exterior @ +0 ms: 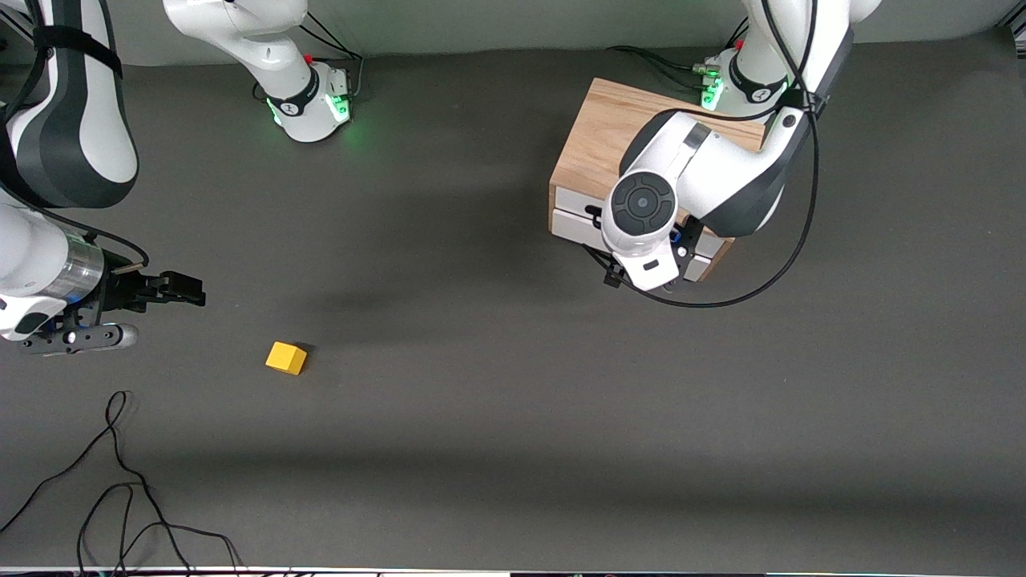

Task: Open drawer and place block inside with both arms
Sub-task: 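Reach the right gripper to the yellow cube while the left gripper holds the handle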

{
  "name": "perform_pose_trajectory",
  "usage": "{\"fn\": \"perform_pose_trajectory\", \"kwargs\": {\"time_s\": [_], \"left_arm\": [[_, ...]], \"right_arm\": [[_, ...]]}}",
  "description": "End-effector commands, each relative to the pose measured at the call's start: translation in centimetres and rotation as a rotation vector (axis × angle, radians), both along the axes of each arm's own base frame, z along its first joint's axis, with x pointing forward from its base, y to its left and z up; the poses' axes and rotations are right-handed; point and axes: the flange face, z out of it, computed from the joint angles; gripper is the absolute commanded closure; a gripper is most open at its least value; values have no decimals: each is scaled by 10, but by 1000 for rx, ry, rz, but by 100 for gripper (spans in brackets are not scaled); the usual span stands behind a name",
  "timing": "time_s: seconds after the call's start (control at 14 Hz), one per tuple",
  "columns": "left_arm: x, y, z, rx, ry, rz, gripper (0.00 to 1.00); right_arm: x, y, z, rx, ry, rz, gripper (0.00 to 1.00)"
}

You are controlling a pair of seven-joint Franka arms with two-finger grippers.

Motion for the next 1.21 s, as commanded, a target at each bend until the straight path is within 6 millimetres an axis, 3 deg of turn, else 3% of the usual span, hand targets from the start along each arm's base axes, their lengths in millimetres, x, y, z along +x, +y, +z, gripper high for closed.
{"fn": "perform_pose_trajectory", "kwargs": {"time_s": [0.0, 0.21, 1.14], "left_arm": [[-5, 5, -9, 16, -7, -16, 0], [-10, 9, -22, 25, 4, -15, 0], [-22, 7, -62, 21, 1, -22, 0]], "right_arm": [[4, 1, 0, 18, -14, 17, 0], [4, 1, -3, 18, -15, 16, 0], [23, 5, -61, 12, -64, 8, 0]]}}
